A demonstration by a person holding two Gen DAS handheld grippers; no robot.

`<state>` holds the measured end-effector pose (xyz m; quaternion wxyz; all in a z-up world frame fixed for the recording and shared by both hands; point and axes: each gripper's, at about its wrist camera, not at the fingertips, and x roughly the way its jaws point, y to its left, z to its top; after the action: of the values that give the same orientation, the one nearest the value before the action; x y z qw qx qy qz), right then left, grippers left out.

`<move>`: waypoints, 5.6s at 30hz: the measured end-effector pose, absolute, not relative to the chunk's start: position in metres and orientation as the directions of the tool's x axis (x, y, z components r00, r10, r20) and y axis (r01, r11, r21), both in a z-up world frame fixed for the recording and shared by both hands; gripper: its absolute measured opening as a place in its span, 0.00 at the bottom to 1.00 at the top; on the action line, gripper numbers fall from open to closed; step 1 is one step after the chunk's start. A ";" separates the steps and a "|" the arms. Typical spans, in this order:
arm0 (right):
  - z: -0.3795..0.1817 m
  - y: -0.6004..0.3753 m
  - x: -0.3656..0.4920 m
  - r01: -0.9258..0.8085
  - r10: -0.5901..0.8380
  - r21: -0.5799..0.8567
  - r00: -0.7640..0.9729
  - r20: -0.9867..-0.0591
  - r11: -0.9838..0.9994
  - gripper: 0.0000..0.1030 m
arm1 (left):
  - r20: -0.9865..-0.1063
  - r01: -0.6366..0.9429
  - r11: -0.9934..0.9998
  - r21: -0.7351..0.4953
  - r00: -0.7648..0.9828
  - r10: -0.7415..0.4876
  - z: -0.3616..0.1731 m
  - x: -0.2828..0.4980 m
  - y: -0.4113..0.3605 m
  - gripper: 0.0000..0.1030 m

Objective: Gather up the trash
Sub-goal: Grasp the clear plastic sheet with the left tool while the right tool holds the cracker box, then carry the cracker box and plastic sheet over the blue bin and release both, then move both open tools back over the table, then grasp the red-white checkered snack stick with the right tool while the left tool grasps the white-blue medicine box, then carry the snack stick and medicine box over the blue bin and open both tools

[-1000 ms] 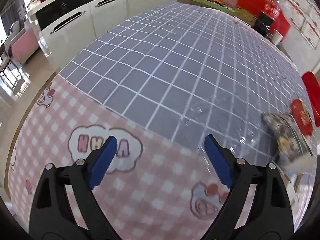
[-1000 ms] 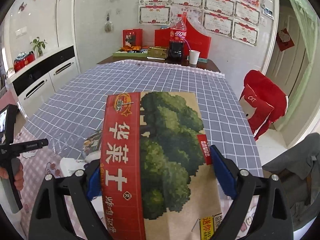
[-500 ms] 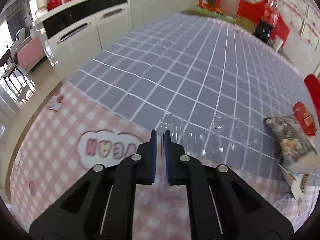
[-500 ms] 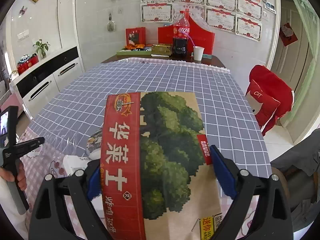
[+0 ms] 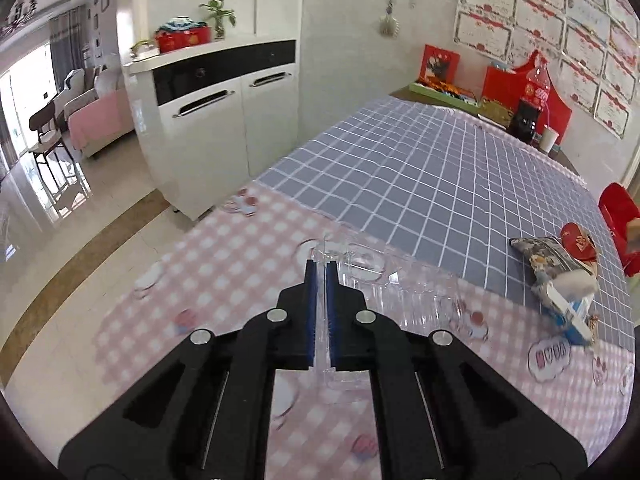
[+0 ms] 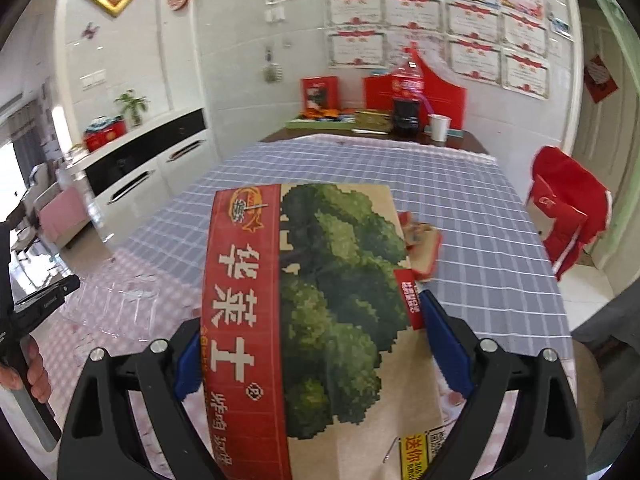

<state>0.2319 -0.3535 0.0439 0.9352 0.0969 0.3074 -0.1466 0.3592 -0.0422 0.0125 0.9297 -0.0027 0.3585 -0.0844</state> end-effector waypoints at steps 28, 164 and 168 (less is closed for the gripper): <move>0.005 0.019 0.252 -0.385 0.386 0.157 0.643 -0.662 0.909 0.88 | -0.674 -0.431 0.902 0.011 0.663 0.325 -0.040 0.185 0.248 0.05; -0.075 -0.442 0.247 0.449 -0.179 0.103 0.542 -0.821 0.887 0.17 | -0.661 0.418 0.890 -0.181 0.619 -0.424 -0.013 0.295 -0.150 0.08; -0.057 -0.417 0.232 0.427 -0.176 0.118 0.588 -0.789 0.896 0.17 | -0.646 0.368 0.910 -0.192 0.650 -0.400 -0.009 0.285 -0.115 0.08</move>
<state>0.2317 -0.4165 -0.0568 0.8786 0.1494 0.4199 -0.1716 0.2852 -0.1147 -0.0093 0.9081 -0.0217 0.3608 -0.2114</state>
